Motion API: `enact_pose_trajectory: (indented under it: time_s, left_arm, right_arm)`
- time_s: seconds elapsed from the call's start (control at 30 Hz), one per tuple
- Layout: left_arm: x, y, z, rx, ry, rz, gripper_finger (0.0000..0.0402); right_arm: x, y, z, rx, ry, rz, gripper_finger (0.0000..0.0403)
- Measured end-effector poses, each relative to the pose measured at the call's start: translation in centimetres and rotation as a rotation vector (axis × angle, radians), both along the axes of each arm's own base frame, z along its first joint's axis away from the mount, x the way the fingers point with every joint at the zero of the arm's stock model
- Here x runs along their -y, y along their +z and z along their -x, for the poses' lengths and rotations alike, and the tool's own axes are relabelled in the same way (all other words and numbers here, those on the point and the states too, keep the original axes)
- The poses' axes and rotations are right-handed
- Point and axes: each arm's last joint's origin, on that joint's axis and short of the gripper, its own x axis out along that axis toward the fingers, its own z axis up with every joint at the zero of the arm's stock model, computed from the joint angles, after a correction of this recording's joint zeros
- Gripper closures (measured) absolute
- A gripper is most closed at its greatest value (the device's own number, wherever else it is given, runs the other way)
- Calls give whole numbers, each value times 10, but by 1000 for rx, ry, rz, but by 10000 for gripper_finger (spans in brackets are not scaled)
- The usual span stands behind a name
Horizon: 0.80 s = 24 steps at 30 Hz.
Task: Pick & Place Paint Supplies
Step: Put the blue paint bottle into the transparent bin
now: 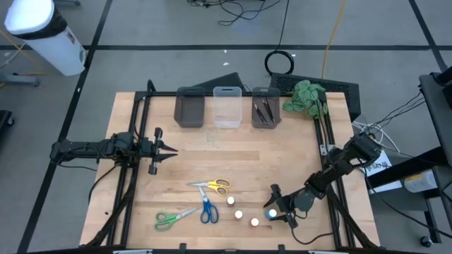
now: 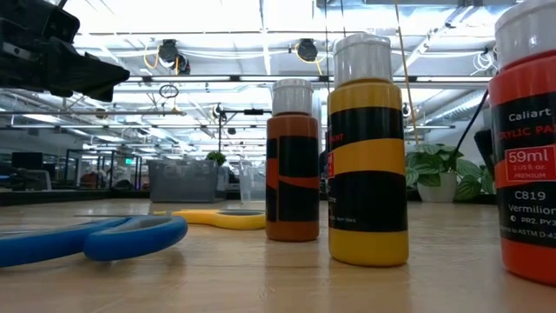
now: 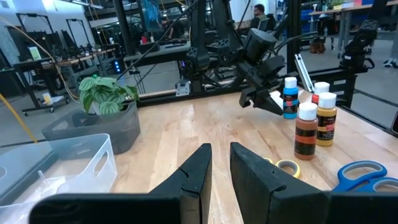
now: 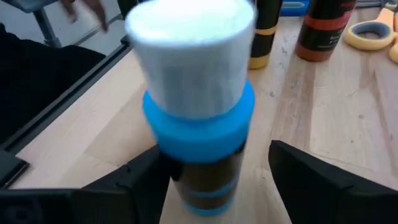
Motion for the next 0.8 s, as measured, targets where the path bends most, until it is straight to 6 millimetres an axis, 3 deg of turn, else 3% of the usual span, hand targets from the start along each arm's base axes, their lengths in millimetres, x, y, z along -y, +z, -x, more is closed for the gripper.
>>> enact_pose_trajectory:
  time_s: [0.17,0.37,0.57,0.8]
  left_arm:
    - [0,0,0,0,0,0,330]
    - [0,0,0,0,0,0,330]
    - [0,0,0,0,0,0,330]
    - [0,20,1,203,-8,31,330]
  right_arm:
    - [1,0,-2,16,5,24,180]
    - [1,7,-2,43,15,26,243]
    - [7,42,0,131,-7,18,299]
    - [38,77,-4,230,-236,113,286]
